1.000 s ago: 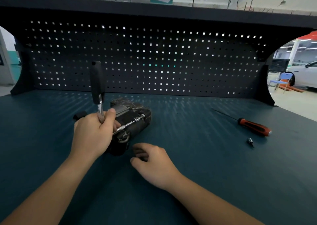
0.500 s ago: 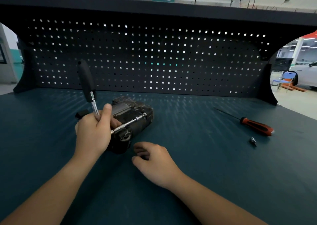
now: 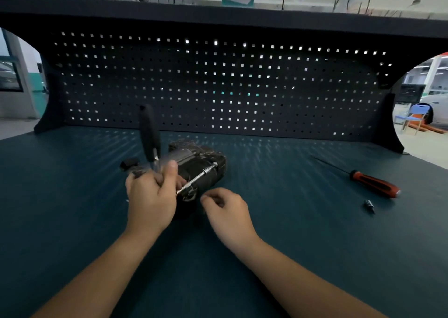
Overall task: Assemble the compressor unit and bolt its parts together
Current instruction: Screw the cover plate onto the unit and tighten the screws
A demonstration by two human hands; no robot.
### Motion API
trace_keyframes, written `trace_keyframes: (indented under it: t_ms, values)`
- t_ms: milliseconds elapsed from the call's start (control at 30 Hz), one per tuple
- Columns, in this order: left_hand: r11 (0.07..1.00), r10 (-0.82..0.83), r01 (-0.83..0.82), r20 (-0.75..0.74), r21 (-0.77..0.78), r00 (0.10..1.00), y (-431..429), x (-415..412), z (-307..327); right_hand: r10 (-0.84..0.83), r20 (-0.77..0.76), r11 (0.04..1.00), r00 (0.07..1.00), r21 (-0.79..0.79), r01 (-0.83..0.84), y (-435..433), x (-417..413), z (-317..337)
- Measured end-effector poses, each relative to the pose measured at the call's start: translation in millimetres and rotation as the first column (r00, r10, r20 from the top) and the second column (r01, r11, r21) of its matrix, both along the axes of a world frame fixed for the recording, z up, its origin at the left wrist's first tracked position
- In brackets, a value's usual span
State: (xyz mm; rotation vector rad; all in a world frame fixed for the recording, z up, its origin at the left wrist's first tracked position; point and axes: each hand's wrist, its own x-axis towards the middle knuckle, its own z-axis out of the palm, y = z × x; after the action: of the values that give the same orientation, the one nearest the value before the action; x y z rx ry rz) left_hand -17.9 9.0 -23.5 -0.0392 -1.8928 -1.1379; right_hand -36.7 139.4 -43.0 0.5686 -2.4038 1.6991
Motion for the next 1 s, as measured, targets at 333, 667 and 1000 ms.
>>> trace_keyframes:
  t_ms: [333, 667, 1000]
  values:
    - [0.99, 0.037, -0.04, -0.025, -0.137, 0.999, 2, 1, -1, 0.009, 0.378, 0.893, 0.926, -0.419, 0.162, -5, -67, 45]
    - [0.802, 0.018, -0.117, -0.173, -0.585, 0.985, -6, -4, -7, 0.088, 0.282, 0.913, 0.955, -0.406, 0.036, 4, -82, 24]
    - [0.999, -0.008, 0.007, -0.041, -0.032, 0.999, 1, -2, 4, 0.117, 0.257, 0.914, 0.959, -0.406, -0.002, 5, -85, 18]
